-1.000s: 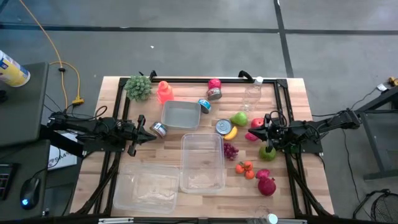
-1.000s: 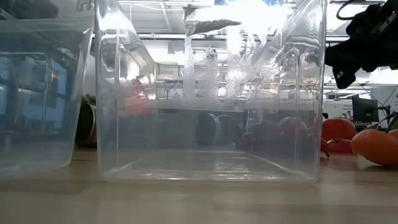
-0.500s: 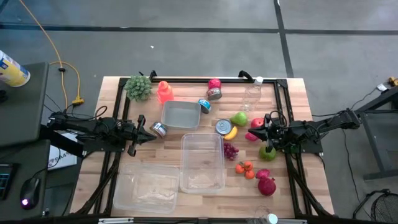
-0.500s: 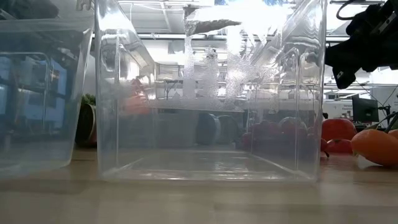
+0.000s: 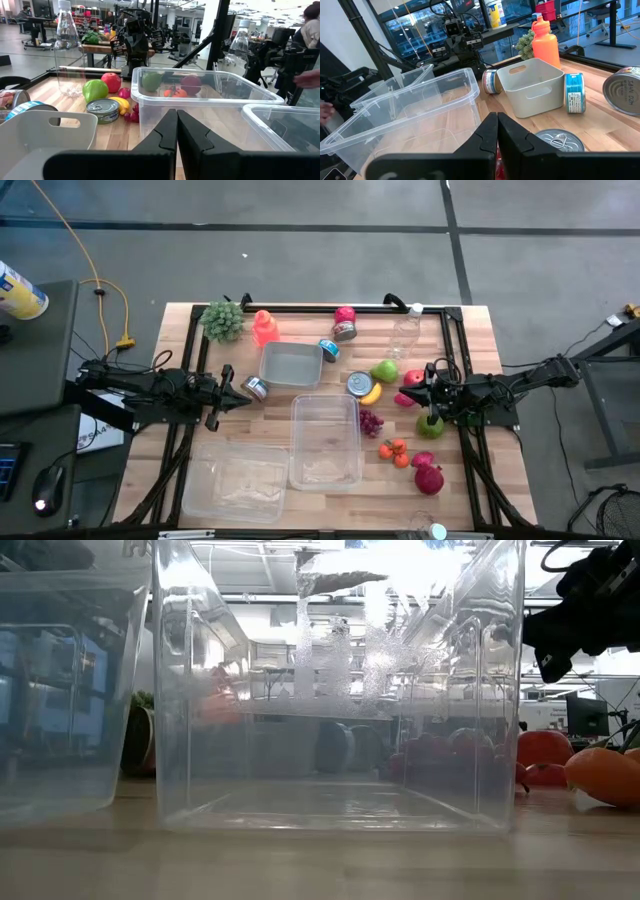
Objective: Pick & Place Food Item
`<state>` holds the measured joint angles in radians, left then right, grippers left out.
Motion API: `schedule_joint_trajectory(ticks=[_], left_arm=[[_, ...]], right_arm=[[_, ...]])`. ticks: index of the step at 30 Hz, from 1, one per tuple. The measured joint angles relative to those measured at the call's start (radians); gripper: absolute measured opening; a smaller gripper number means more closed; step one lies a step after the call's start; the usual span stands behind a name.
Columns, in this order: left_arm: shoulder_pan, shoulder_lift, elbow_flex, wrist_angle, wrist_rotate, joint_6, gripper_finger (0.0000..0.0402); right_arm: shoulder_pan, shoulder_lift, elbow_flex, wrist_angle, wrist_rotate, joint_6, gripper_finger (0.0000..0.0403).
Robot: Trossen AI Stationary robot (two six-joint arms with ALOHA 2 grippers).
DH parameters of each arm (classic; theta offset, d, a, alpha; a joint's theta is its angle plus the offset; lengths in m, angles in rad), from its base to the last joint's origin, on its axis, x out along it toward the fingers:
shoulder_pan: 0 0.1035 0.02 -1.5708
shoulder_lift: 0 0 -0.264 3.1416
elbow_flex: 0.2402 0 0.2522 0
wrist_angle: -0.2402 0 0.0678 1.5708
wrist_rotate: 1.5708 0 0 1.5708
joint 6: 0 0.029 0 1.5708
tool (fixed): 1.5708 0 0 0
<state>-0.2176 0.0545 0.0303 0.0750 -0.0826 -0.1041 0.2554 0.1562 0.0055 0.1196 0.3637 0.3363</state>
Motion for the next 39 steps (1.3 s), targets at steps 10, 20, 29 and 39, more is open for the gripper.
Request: schedule_joint_trajectory(ticks=[10, 20, 29, 39], left_arm=[[0.001, 0.000, 0.000, 0.000, -0.388, 0.050, 0.0001], [0.001, 0.000, 0.000, 0.060, -0.438, -0.024, 0.0001], [-0.005, 0.000, 0.000, 0.080, -0.399, -0.269, 0.0001], [0.008, 0.001, 0.001, 0.222, -0.421, -0.314, 0.0001]], right_arm=[[0.000, 0.000, 0.000, 0.000, 0.000, 0.000, 0.0002], [0.000, 0.000, 0.000, 0.000, 0.000, 0.001, 0.0002], [-0.003, 0.000, 0.000, 0.134, 0.062, 0.157, 0.0002], [-0.004, 0.013, 0.083, 0.318, 0.105, 0.045, 0.0002]])
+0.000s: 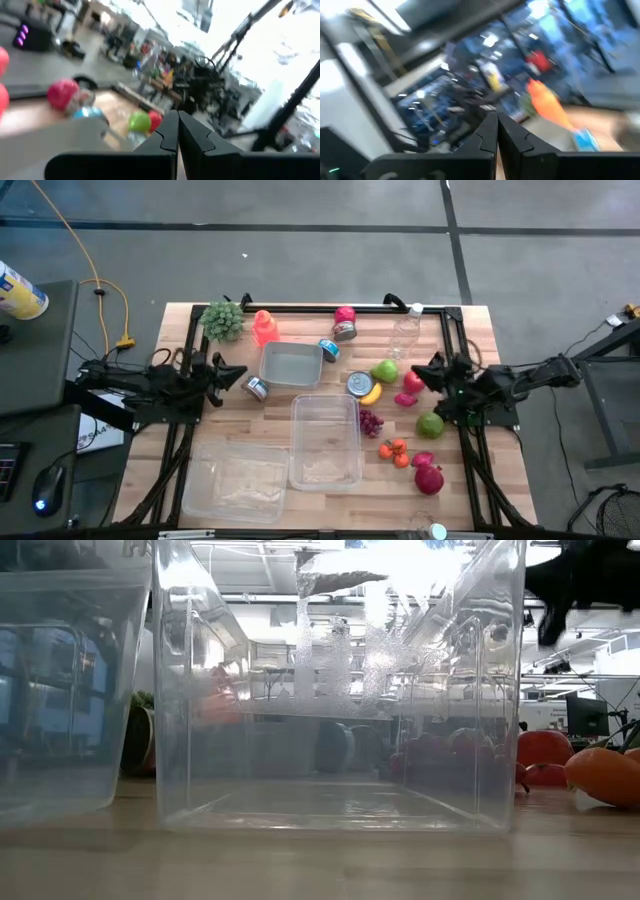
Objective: Pick & Place Food Item
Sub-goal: Put the top transparent plastic bottle into the left transparent bin
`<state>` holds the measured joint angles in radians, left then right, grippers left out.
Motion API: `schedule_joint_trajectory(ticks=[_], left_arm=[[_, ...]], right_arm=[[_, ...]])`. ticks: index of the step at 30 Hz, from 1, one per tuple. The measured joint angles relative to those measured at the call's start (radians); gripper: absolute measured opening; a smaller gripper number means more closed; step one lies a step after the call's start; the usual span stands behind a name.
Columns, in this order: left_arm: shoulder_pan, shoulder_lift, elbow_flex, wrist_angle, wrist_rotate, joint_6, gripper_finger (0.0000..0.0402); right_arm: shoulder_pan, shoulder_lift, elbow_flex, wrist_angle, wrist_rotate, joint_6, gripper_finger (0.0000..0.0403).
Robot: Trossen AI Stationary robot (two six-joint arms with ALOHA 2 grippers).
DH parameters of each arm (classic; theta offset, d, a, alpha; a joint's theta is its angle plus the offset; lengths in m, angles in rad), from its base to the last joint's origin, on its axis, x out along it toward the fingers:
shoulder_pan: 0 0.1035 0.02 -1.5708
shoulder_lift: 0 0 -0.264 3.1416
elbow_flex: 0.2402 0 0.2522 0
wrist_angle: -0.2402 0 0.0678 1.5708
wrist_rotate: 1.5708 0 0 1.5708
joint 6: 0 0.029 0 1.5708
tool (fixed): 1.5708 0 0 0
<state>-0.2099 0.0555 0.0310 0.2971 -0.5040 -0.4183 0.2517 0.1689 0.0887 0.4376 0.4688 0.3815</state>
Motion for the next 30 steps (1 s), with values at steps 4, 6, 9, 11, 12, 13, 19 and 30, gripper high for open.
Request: schedule_joint_trajectory(ticks=[4, 6, 9, 11, 12, 13, 19, 30], left_arm=[[0.004, 0.016, 0.046, 0.030, 0.006, 0.118, 0.0001], [0.004, 0.041, 0.095, 0.031, 0.005, 0.141, 0.0001], [0.004, 0.115, 0.201, 0.033, 0.008, 0.163, 0.0001], [0.004, 0.185, 0.291, 0.024, 0.027, 0.204, 0.0001], [0.004, 0.224, 0.345, 0.016, 0.032, 0.235, 0.0001], [0.003, 0.264, 0.399, 0.002, 0.035, 0.264, 0.0001], [0.002, 0.494, 0.706, -0.199, 0.034, 0.256, 0.0001], [-0.030, 0.590, 0.844, -0.314, 0.054, 0.300, 0.0001]], right_arm=[[0.024, 0.030, 0.113, -0.029, -0.052, -0.142, 0.0002], [0.039, 0.068, 0.182, -0.066, -0.053, -0.194, 0.0002], [0.060, 0.118, 0.291, -0.175, -0.037, -0.219, 0.0002], [0.071, 0.166, 0.371, -0.267, -0.029, -0.218, 0.0002], [0.077, 0.192, 0.410, -0.320, -0.024, -0.218, 0.0002], [0.082, 0.216, 0.445, -0.366, -0.023, -0.217, 0.0002], [0.096, 0.354, 0.656, -0.587, -0.026, -0.141, 0.0002], [0.096, 0.427, 0.793, -0.686, -0.003, -0.305, 0.0002]])
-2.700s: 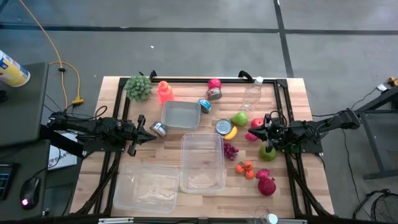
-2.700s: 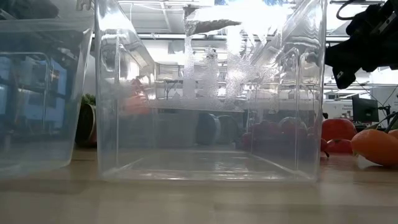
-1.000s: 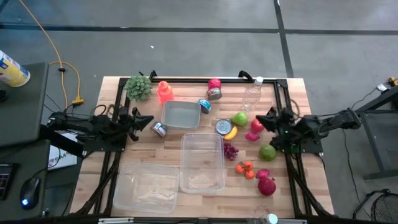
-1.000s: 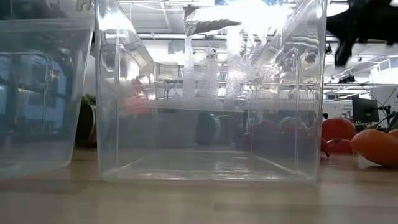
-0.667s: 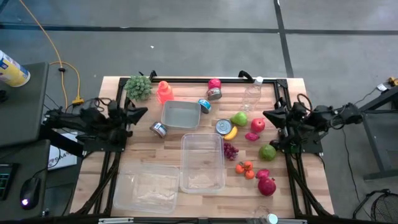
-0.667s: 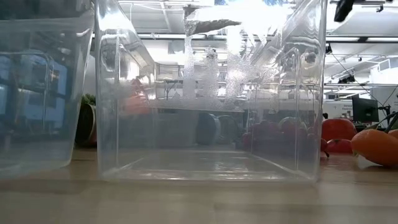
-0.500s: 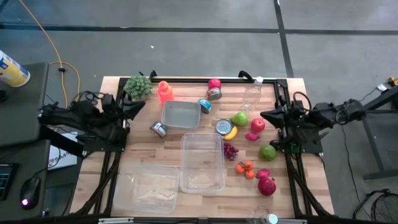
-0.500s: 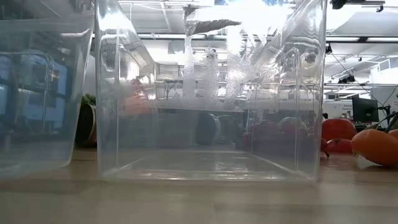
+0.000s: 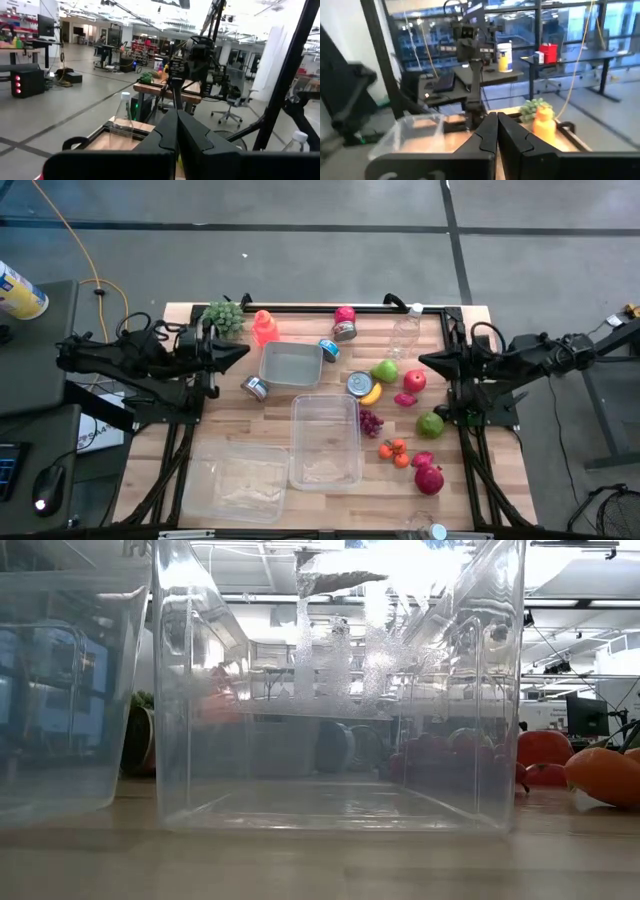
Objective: Pick & Place Food Item
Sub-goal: Put the top transparent plastic bottle into the left transparent bin
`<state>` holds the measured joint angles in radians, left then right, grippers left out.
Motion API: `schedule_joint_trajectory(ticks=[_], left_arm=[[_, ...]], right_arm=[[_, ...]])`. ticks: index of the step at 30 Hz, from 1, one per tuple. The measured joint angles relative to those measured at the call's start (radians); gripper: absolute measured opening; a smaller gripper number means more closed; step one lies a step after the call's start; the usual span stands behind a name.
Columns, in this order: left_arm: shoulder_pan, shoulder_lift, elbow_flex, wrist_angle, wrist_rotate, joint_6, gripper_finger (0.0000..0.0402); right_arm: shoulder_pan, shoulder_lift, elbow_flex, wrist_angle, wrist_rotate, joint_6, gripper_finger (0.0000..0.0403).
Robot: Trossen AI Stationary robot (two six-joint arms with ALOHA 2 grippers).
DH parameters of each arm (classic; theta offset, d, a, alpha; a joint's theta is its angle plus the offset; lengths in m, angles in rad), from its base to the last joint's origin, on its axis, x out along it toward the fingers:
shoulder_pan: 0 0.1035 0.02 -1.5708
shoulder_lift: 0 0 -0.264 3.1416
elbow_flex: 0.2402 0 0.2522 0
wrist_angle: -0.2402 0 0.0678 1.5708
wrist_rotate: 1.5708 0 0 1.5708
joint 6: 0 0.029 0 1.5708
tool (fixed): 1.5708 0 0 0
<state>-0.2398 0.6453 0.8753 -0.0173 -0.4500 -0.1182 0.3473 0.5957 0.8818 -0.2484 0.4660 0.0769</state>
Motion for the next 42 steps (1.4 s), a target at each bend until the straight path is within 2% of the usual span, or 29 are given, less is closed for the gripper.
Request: schedule_joint_trajectory(ticks=[3, 6, 10, 12, 14, 18, 26, 29, 31, 34, 42], left_arm=[[0.000, 0.000, 0.000, 0.009, 0.000, -0.005, 0.0001], [0.000, -0.001, 0.000, 0.025, 0.001, -0.007, 0.0001], [0.000, 0.015, 0.000, 0.026, 0.001, 0.014, 0.0001], [0.000, 0.025, 0.000, 0.026, 0.001, 0.038, 0.0001], [0.000, 0.033, 0.000, 0.024, 0.001, 0.039, 0.0001], [0.000, 0.049, 0.000, 0.027, 0.002, 0.001, 0.0001], [0.004, 0.077, 0.000, 0.096, 0.005, -0.050, 0.0001], [0.000, 0.088, 0.000, 0.122, 0.034, -0.055, 0.0001], [0.000, 0.098, 0.001, 0.128, 0.055, -0.056, 0.0001], [0.000, 0.112, 0.001, 0.127, 0.083, -0.059, 0.0001], [0.000, 0.143, 0.001, 0.132, 0.089, -0.058, 0.0001]], right_arm=[[0.000, 0.002, 0.000, 0.002, 0.065, 0.056, 0.0002], [0.000, 0.003, 0.000, 0.000, 0.051, 0.150, 0.0002], [0.000, 0.012, 0.000, -0.001, 0.035, 0.124, 0.0002], [0.000, 0.018, 0.000, -0.002, 0.073, 0.124, 0.0006], [0.000, 0.027, 0.000, -0.002, 0.162, 0.157, 0.0017], [-0.001, 0.031, 0.001, -0.067, 0.302, 0.190, 0.0067], [-0.002, 0.032, 0.001, -0.217, 0.616, 0.225, 0.0222], [-0.021, 0.049, 0.001, -0.293, 0.695, 0.318, 0.0266], [-0.057, 0.067, 0.001, -0.330, 0.710, 0.365, 0.0285], [-0.120, 0.086, 0.001, -0.366, 0.669, 0.383, 0.0299], [-0.335, 0.177, -0.044, -0.378, 0.575, 0.464, 0.0296]])
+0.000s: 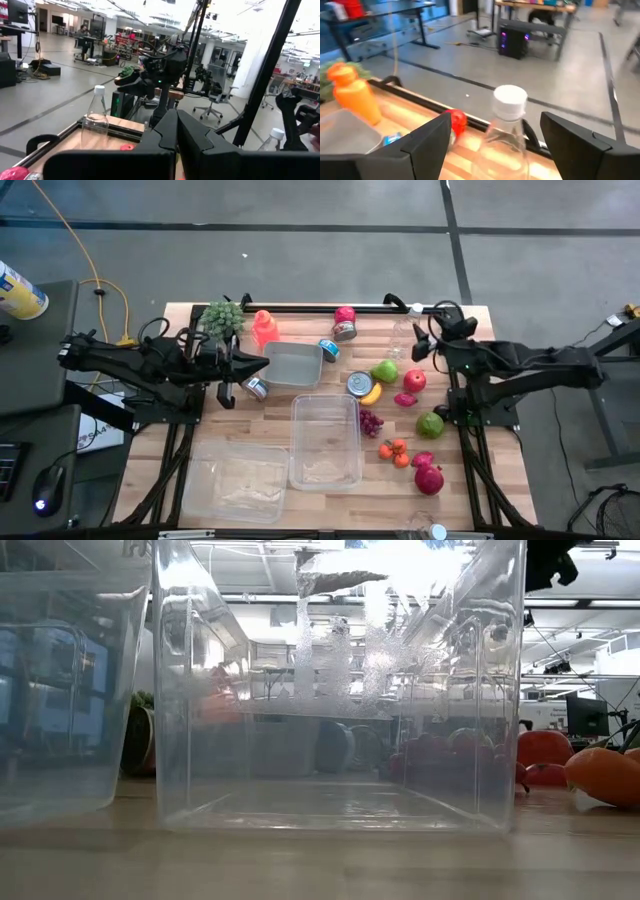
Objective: Pick & Place Food Item
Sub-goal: Put the top transparent plastic bottle into the left transparent bin
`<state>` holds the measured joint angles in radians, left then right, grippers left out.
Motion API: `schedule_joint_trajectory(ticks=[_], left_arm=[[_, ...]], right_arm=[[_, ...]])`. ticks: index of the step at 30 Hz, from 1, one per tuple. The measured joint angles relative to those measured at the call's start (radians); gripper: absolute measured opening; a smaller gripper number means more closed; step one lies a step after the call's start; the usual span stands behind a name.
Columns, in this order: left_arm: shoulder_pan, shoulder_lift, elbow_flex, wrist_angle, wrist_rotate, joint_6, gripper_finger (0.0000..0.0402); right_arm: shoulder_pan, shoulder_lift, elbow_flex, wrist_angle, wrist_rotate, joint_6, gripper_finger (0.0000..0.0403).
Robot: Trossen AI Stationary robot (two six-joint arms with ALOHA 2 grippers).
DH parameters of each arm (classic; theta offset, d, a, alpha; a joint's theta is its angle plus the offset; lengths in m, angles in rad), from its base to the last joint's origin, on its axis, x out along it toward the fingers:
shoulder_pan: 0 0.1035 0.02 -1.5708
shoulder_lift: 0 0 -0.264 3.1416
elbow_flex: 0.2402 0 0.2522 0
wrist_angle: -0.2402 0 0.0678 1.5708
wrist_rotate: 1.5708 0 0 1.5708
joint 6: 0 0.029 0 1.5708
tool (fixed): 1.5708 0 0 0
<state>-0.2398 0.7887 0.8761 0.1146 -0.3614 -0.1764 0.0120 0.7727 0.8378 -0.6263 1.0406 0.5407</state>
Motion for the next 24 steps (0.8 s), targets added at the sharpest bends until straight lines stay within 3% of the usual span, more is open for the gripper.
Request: schedule_joint_trajectory(ticks=[5, 11, 24], left_arm=[[0.000, 0.000, 0.000, 0.001, 0.000, 0.002, 0.0001], [0.000, 0.000, 0.000, 0.006, 0.000, 0.004, 0.0001], [0.000, 0.000, 0.000, 0.004, -0.001, 0.005, 0.0001]], right_arm=[[-0.114, 0.054, -0.005, 0.010, -0.043, -0.015, 0.0296], [-0.228, 0.106, -0.005, 0.099, -0.242, -0.017, 0.0295], [-0.328, 0.147, -0.005, 0.219, -0.326, -0.108, 0.0295]])
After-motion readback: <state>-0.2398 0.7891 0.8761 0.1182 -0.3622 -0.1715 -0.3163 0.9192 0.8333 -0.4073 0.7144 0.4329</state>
